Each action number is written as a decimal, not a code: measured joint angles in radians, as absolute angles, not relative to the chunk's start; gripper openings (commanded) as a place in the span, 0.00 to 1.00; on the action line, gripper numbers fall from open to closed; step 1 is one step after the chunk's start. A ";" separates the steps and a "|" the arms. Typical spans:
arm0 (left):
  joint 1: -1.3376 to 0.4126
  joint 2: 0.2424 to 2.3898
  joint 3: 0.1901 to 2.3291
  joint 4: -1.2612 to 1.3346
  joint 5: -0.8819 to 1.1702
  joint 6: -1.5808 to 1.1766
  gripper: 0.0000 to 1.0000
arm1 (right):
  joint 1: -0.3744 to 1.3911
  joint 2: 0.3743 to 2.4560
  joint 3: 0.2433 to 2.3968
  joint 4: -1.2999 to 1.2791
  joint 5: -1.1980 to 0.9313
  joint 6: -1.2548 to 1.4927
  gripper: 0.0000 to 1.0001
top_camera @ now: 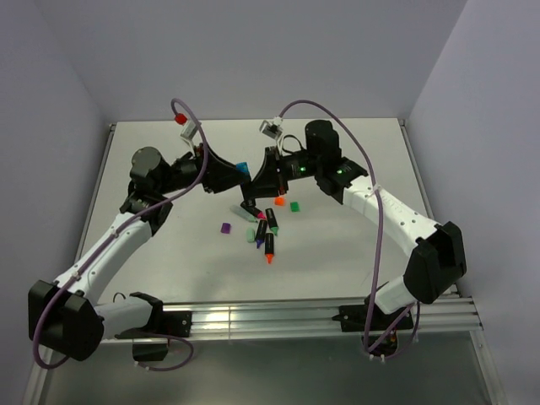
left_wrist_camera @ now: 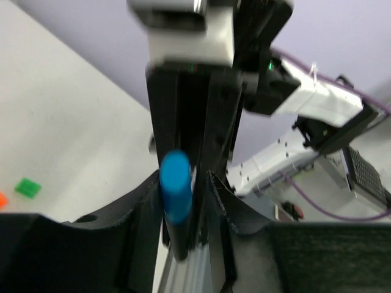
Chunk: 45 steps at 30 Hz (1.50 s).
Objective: Insert the pens into the pen caps
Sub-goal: Place the pen at the center of the board.
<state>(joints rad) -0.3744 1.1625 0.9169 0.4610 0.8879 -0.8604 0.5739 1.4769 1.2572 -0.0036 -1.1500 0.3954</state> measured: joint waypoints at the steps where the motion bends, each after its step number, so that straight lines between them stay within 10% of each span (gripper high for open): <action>1: -0.373 1.164 0.917 0.437 0.906 -0.856 0.44 | 0.568 1.477 1.258 0.013 -1.140 0.396 0.00; 7: -0.286 1.196 0.955 0.399 0.953 -0.870 0.61 | 0.547 1.475 1.256 0.062 -1.102 0.395 0.00; 45: -0.320 1.137 0.842 0.701 0.957 -1.116 0.50 | 0.547 1.474 1.268 0.350 -1.127 0.632 0.00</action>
<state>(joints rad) -0.3199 1.1374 0.8421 0.7006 0.9573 -1.1160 0.5472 1.4738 1.2682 0.3496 -1.1275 0.6315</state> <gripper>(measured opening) 0.507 0.237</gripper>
